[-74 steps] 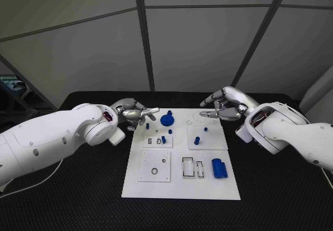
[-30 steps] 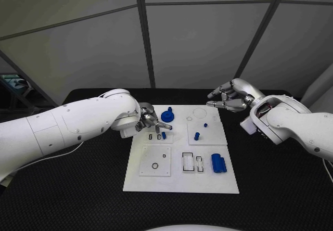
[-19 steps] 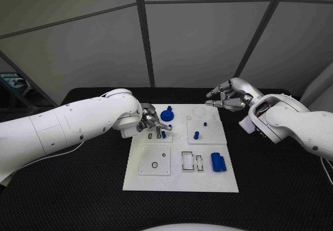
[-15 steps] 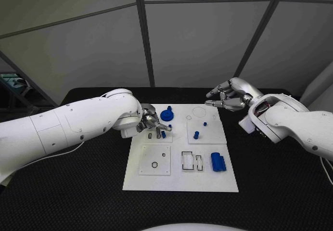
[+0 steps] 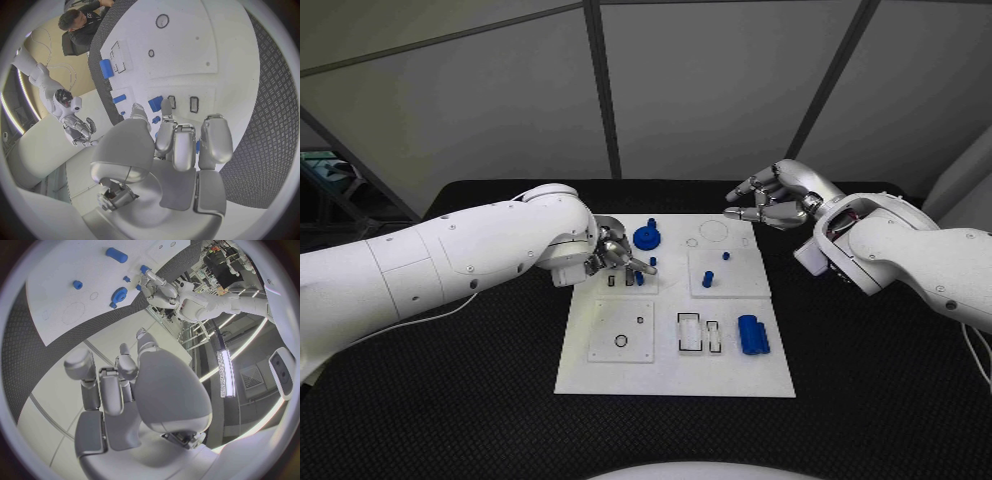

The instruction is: Assemble the parts on the task board

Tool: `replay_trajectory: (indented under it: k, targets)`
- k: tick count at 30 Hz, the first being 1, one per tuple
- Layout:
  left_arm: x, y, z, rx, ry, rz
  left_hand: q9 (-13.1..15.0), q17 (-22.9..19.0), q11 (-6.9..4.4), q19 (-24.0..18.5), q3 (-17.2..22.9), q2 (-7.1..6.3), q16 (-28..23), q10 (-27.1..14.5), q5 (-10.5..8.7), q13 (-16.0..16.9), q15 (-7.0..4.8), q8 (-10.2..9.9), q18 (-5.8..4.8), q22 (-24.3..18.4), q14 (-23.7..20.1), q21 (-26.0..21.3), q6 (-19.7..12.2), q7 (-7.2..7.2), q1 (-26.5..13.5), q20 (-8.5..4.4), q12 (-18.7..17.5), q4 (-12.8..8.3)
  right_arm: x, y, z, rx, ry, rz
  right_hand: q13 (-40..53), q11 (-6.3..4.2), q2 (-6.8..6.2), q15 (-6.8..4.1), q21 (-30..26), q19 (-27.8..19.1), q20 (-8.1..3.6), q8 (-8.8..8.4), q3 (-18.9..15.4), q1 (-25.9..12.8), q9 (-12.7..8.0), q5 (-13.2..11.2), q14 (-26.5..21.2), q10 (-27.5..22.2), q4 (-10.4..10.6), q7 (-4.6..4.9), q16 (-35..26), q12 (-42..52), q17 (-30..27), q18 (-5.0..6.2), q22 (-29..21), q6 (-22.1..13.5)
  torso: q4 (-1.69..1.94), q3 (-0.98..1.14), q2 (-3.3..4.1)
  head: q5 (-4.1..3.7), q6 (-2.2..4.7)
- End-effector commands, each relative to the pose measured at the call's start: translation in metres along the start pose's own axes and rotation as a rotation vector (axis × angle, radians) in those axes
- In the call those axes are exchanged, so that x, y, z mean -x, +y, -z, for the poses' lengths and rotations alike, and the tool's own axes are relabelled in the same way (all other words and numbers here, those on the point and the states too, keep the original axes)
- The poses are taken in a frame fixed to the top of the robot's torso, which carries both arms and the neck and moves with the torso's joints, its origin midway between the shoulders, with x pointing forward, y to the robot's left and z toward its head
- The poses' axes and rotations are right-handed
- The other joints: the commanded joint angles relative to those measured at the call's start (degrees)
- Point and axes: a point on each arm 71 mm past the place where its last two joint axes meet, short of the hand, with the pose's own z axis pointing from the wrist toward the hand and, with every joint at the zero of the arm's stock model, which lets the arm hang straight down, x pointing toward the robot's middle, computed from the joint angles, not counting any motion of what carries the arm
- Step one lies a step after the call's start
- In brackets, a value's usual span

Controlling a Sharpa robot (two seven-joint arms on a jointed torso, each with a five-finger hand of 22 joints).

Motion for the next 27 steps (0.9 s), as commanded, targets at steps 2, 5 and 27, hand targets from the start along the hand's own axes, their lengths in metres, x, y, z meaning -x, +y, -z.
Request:
replay_trajectory:
  k: [2,5,27]
  targets:
    - [0.0003,-0.0012,0.0,0.002,0.004,-0.012,0.33,6.05,0.05,-0.15,0.95,0.61,0.1,-0.37,0.31,-0.15,-0.29,0.44,-0.16,0.05,3.68,-0.07,-0.58,0.05,0.72,-0.1,-0.38,-0.07,-0.0006,0.0018,-0.0008,0.006,0.008,-0.003,-0.05,-0.32,0.15,-0.42,-0.36,-0.03,-0.22,0.28,-0.35,-0.37,-0.03,0.3,3.9,-0.11,-0.02,0.0,-0.15,-0.3,7.51,0.76,-0.03,0.19,0.07,0.0,-0.02,0.02,-0.08]
    - [0.0006,-0.0015,-0.0003,0.001,0.001,-0.01,0.7,6.08,0.04,-0.18,1.84,0.93,0.1,-0.47,0.35,-0.28,-0.3,0.55,-0.16,0.06,3.69,-0.1,-0.76,0.04,1.4,-0.11,-0.47,-0.28,-0.0008,0.0019,-0.0009,0.006,0.009,-0.003,-0.05,-0.32,0.15,-0.42,-0.36,-0.03,-0.22,0.28,-0.35,-0.37,-0.03,0.3,3.9,-0.11,-0.02,0.0,-0.15,-0.3,7.51,0.76,-0.03,0.19,0.03,0.02,0.0,0.04,-0.12]
    - [-0.0007,-0.006,-0.0003,-0.017,-0.005,0.001,2.21,6.11,-0.24,-0.48,9.96,1.69,0.05,-0.82,0.47,-0.74,-0.53,0.21,-0.07,-0.02,3.69,-0.44,-1.69,-0.26,5.8,-0.33,-0.9,-2.11,-0.0037,0.0032,-0.0022,0.004,0.025,-0.003,-0.04,-0.37,0.35,-0.47,-0.43,0.03,-0.28,0.34,-0.32,-0.13,-0.07,0.79,3.94,-0.02,-0.11,-0.03,-0.13,-0.29,7.58,0.75,-0.07,0.15,0.04,-0.02,0.03,0.04,-0.35]
